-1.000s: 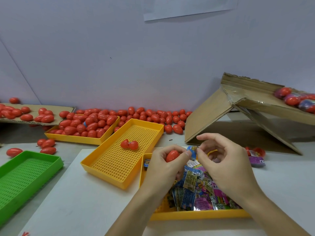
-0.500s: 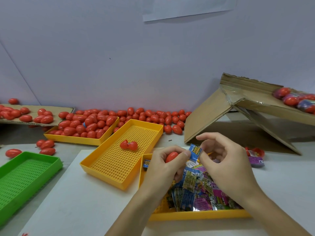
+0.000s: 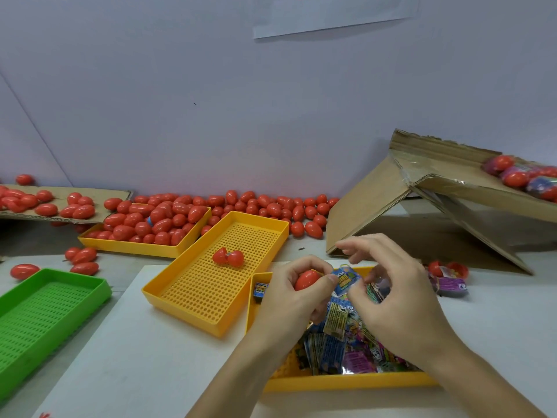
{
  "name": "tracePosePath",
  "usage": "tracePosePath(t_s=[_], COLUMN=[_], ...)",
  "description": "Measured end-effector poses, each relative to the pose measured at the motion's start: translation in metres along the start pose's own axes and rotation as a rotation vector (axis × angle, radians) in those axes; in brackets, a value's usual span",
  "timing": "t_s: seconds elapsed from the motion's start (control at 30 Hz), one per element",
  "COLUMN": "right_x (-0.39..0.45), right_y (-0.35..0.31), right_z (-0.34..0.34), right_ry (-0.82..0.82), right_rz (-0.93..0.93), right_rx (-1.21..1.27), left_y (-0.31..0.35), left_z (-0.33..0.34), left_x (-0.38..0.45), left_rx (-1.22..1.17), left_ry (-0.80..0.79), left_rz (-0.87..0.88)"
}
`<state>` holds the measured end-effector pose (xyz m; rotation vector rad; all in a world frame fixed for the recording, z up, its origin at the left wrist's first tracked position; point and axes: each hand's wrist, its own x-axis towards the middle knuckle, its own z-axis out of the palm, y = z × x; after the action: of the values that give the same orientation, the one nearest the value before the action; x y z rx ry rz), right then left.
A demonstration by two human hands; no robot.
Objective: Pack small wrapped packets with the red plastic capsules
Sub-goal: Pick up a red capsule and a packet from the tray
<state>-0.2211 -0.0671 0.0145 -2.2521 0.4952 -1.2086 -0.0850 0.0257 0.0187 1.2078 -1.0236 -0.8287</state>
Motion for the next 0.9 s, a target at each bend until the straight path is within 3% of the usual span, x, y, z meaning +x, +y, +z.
tracePosePath(t_s=[0.43,0.9], right_x=[0.003,0.004], right_y=[0.010,0.008], right_z=[-0.011,-0.018], right_ry=[-0.360,-0.457], right_rz=[0.235,0.310], right_rx=[0.442,0.561], left_y=[-0.001,0.000], left_z=[0.000,-0.001], left_x=[-0.001,-0.002], left_rx=[0.034,0.032], left_ry=[-0.077,-0.079], left_rz=[-0.025,-0.025])
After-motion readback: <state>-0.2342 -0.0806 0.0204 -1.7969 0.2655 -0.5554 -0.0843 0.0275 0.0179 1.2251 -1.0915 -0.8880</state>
